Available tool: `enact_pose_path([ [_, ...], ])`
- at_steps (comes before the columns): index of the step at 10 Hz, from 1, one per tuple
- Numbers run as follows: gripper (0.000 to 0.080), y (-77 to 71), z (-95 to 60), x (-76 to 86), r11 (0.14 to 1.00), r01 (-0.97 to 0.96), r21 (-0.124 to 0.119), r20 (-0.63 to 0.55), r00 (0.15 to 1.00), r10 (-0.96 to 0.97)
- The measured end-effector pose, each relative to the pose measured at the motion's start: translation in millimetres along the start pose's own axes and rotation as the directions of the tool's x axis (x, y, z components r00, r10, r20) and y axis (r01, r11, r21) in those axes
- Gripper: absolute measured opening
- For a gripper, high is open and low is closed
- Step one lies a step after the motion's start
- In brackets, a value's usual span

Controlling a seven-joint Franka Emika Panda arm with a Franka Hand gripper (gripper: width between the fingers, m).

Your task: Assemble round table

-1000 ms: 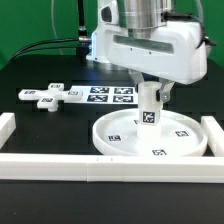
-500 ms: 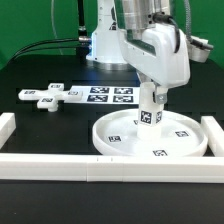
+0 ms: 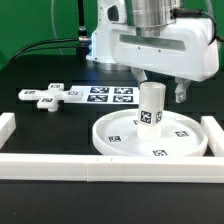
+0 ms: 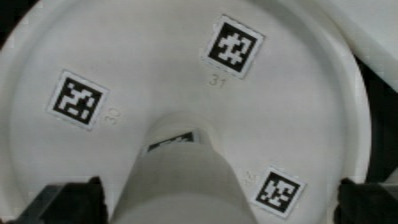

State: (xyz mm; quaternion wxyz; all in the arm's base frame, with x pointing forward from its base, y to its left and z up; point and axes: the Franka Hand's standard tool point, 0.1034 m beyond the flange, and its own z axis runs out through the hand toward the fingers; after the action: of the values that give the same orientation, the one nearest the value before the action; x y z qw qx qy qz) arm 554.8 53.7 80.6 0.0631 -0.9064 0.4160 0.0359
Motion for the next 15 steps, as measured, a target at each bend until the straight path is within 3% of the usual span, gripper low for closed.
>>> enact_pose_path([
  [3, 0.0648, 3.5, -0.7, 4.9, 0.943, 0.332, -0.005, -0.004, 0.943, -0.332],
  [5, 0.0648, 5.6, -0.4, 8.7, 0.782, 0.623, -0.016, -0.007, 0.782, -0.623],
  [9, 0.0648, 6.4, -0.2, 9.3, 0.561, 0.828, -0.018, -0.001, 0.561, -0.828],
  [11, 0.0648, 3.1, -2.3, 9.2, 0.360, 0.931, -0.066, 0.008, 0.361, -0.932],
  [12, 0.0648, 2.1, -2.8, 8.2, 0.230, 0.970, -0.077, 0.023, 0.233, -0.972],
  [15, 0.0648, 3.8, -1.9, 8.9, 0.000, 0.997, -0.071, 0.048, 0.003, -0.999],
])
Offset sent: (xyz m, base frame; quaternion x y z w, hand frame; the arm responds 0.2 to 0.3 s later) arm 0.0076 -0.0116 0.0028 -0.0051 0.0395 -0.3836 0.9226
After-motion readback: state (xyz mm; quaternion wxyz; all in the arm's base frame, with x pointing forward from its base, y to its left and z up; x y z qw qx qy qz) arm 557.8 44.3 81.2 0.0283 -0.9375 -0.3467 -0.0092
